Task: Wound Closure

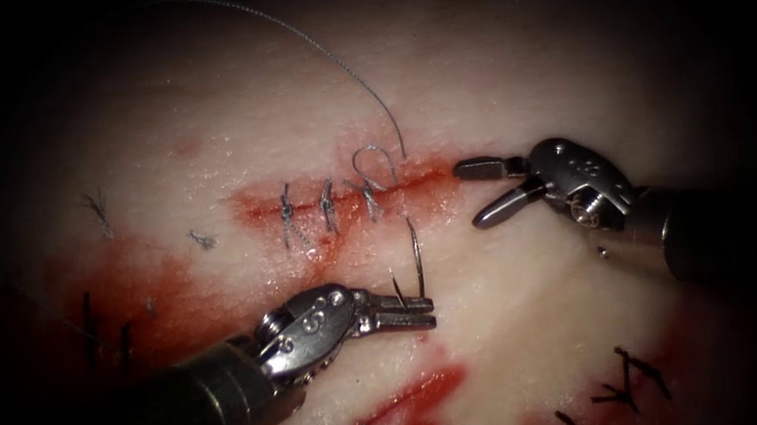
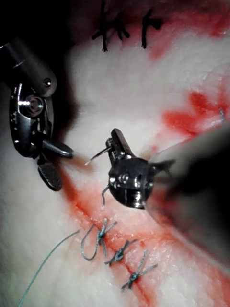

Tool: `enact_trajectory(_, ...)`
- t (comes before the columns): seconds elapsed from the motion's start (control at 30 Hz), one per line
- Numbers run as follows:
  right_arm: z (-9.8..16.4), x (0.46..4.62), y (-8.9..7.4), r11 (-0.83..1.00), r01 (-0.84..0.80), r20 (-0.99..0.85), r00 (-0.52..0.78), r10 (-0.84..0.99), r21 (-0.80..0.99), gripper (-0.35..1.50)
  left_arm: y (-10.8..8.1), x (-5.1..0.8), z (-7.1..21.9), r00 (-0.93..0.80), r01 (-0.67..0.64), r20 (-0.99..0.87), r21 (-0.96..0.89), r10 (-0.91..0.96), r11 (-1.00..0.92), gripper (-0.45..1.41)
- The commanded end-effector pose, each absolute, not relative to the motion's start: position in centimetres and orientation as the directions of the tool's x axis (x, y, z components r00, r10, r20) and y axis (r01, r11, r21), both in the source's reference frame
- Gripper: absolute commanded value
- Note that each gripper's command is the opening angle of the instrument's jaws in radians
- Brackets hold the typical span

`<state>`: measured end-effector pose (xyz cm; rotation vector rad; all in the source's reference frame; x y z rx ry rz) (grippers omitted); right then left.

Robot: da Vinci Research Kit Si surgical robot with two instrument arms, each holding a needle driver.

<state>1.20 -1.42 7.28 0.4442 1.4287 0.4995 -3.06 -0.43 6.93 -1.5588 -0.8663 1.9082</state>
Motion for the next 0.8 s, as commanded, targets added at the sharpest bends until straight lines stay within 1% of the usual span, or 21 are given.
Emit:
enact_trajectory(0.03,7.3,1.34,-1.5,0.841,-0.054,-0.837,0.088,0.54,0.538,1.2,-0.4,-3.09,6.9,-0.193,0.015,-0.645,-0.755,0.739,-0.655,-0.45)
enact_trajectory(0.13,7.2,1.47,-1.6,0.878,-0.047,-0.869,0.128,0.479,0.477,1.2,-0.4,-3.02,6.6,-0.187,0.047,-0.643,-0.761,0.743,-0.647,-0.45)
enact_trajectory(0.23,7.1,1.61,-1.7,0.901,-0.057,-0.889,0.143,0.434,0.431,1.21,-0.4,-2.97,6.3,-0.182,0.078,-0.684,-0.727,0.707,-0.683,-0.45)
enact_trajectory(0.37,7.1,1.74,-1.7,0.93,-0.104,-0.916,0.167,0.365,0.352,1.15,-0.5,-2.92,6.0,-0.181,0.085,-0.726,-0.684,0.664,-0.725,-0.45)
enact_trajectory(0.53,7.1,1.8,-1.6,0.944,-0.165,-0.924,0.212,0.317,0.286,1.21,-0.6,-2.85,5.7,-0.215,0.111,-0.745,-0.661,0.631,-0.742,-0.45)
enact_trajectory(0.6,7.1,1.82,-1.6,0.947,-0.176,-0.927,0.223,0.303,0.267,1.21,-0.7,-2.85,5.6,-0.226,0.117,-0.747,-0.658,0.625,-0.744,-0.45)
enact_trajectory(0.67,7.1,1.86,-1.6,0.953,-0.159,-0.929,0.228,0.291,0.259,1.2,-0.7,-2.85,5.6,-0.226,0.122,-0.758,-0.646,0.612,-0.754,-0.45)
enact_trajectory(0.8,7.2,1.99,-1.7,0.963,-0.138,-0.923,0.283,0.262,0.231,1.18,-0.7,-2.89,5.5,-0.223,0.124,-0.767,-0.634,0.601,-0.763,-0.45)
